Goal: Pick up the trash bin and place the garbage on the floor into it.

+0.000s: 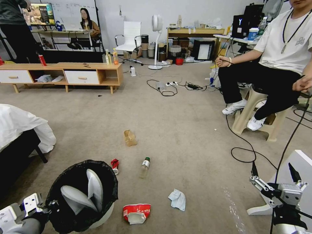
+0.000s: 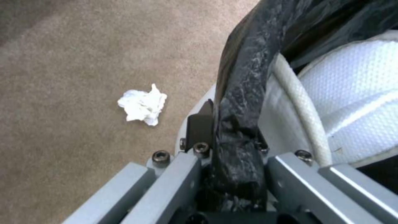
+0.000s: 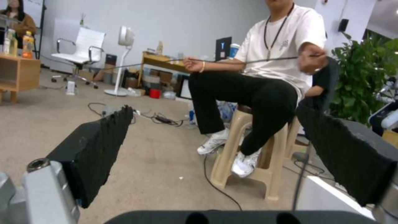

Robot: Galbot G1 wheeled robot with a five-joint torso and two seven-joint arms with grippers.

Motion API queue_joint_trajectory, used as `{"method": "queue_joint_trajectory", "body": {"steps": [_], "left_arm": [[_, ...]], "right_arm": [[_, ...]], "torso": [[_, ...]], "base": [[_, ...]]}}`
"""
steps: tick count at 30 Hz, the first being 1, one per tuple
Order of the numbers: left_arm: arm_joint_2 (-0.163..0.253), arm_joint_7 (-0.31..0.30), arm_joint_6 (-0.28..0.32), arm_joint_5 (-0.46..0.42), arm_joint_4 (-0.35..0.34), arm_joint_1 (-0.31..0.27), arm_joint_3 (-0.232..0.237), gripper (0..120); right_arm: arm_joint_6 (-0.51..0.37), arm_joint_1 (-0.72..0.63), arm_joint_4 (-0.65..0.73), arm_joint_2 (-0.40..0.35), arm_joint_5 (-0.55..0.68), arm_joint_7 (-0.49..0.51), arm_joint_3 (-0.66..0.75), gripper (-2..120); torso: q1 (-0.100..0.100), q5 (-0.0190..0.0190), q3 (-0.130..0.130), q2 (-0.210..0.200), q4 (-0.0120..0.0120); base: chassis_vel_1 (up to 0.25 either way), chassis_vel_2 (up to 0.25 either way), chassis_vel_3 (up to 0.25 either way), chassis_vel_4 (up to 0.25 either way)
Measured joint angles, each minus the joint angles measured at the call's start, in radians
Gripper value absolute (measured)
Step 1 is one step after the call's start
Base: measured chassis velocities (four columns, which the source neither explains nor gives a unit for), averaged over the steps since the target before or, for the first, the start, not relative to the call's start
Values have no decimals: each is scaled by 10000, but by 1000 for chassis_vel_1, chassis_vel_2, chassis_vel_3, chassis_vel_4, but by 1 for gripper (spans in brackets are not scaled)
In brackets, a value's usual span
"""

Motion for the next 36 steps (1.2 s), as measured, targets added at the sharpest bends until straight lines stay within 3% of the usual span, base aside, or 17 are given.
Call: {"method": "queue_joint_trajectory", "body": {"steps": [12,26,30,36], "left_arm": [[-19,56,0,100,-2,-2,29,2],[-215,174,0,340,-61,42,117,2],[-291,184,0,453,-88,83,124,2],[-550,222,0,716,-89,93,164,2]], "right_arm": [[-233,-227,202,-270,-24,-432,-441,100],[-886,-5,140,-1502,1223,-883,-1160,100],[-1331,421,-34,-1931,1909,-796,-1543,100],[-2656,1015,-372,-2401,2852,212,-2410,100]], "torso": [[0,0,0,0,0],[0,0,0,0,0],[0,0,2,0,1],[0,2,2,0,0]], "base": [[0,0,0,0],[0,0,0,0],[0,0,0,0],[0,0,0,0]]}}
